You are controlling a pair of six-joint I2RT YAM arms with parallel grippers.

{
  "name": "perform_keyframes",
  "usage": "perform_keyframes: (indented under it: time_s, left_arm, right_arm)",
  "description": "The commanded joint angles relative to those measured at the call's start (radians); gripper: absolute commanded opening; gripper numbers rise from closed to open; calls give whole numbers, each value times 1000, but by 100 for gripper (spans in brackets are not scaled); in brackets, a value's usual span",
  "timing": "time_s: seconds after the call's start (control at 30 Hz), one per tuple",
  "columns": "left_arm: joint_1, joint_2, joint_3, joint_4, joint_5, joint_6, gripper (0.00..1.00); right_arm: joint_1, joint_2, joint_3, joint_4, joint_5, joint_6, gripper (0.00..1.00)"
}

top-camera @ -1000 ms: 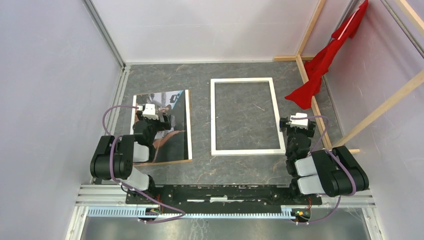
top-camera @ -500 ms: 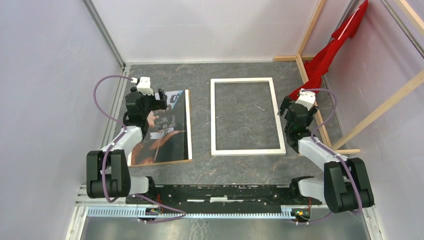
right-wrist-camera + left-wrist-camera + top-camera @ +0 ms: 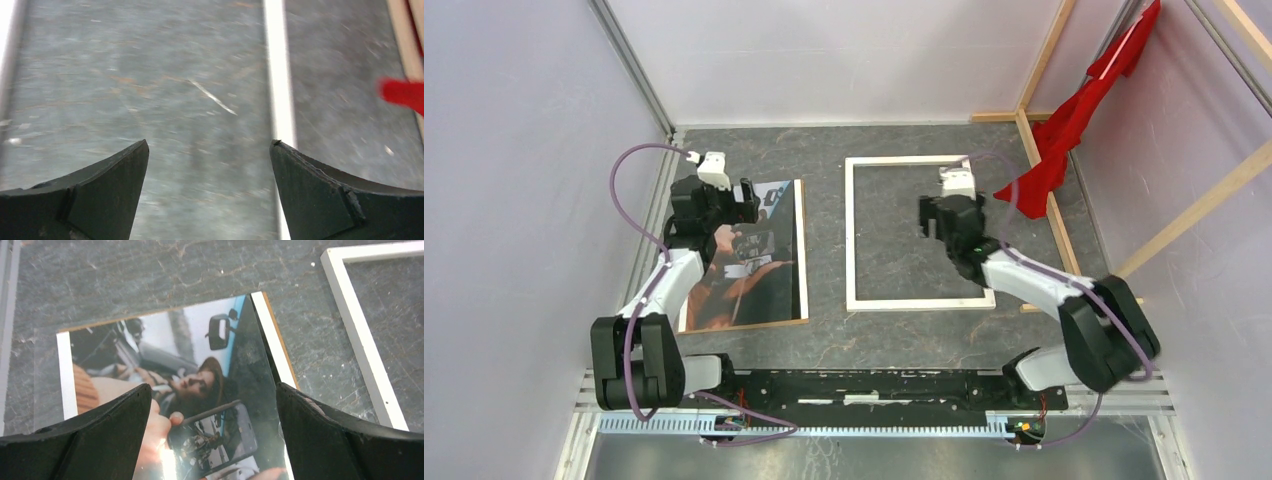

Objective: Put the photo into the frame
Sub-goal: Turn over the photo frame at the center of the board.

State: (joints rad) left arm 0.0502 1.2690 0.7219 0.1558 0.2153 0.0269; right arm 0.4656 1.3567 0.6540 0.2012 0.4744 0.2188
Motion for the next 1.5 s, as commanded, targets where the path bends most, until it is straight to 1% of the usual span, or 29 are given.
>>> perform_keyframes:
  time_s: [0.0, 0.1, 0.2, 0.3, 0.37, 0.43, 0.53, 0.67, 0.83, 1.0, 1.03, 1.1, 1.23, 1.37, 1.47]
  left_arm:
    - [4, 8, 100, -72, -3, 1, 100]
    - [6, 32, 125, -118, 1, 0, 100]
    - [5, 55, 147, -150, 0, 5, 100]
    - [5, 58, 161, -194, 6, 6, 100]
    - [5, 54, 166, -211, 7, 10, 100]
    - [5, 50, 170, -228, 11, 15, 100]
    - [6, 47, 180, -256, 15, 29, 100]
    - [5, 46, 187, -286, 26, 36, 100]
    - [5, 41, 189, -311, 41, 45, 100]
    - [4, 44, 199, -331, 45, 51, 100]
    - [4, 45, 201, -335, 49, 52, 100]
    - [4, 44, 204, -344, 57, 50, 100]
    - [4, 41, 211, -356, 79, 50, 100]
    - [3, 40, 211, -372, 111, 46, 100]
    - [1, 41, 206, -383, 130, 55, 100]
  right_arm:
    - [189, 137, 208, -108, 121, -13, 98]
    - [308, 220, 294, -137, 181, 31, 98]
    - [391, 314, 385, -156, 194, 68, 98]
    - [441, 426, 514, -216, 197, 95, 98]
    - [467, 497, 598, -288, 218, 111, 96]
    - [481, 549, 654, -332, 238, 139, 95]
    - [483, 592, 680, -343, 222, 177, 93]
    - [482, 647, 705, -367, 203, 214, 88]
    - [482, 682, 696, -361, 147, 244, 82]
    - [482, 712, 692, -367, 91, 281, 74]
    - [482, 716, 689, -370, 80, 291, 71]
    - [482, 720, 684, -375, 64, 306, 60]
    - [483, 708, 677, -379, 43, 333, 32]
    - [482, 667, 690, -381, 39, 349, 16]
    - [482, 612, 707, -380, 25, 382, 11]
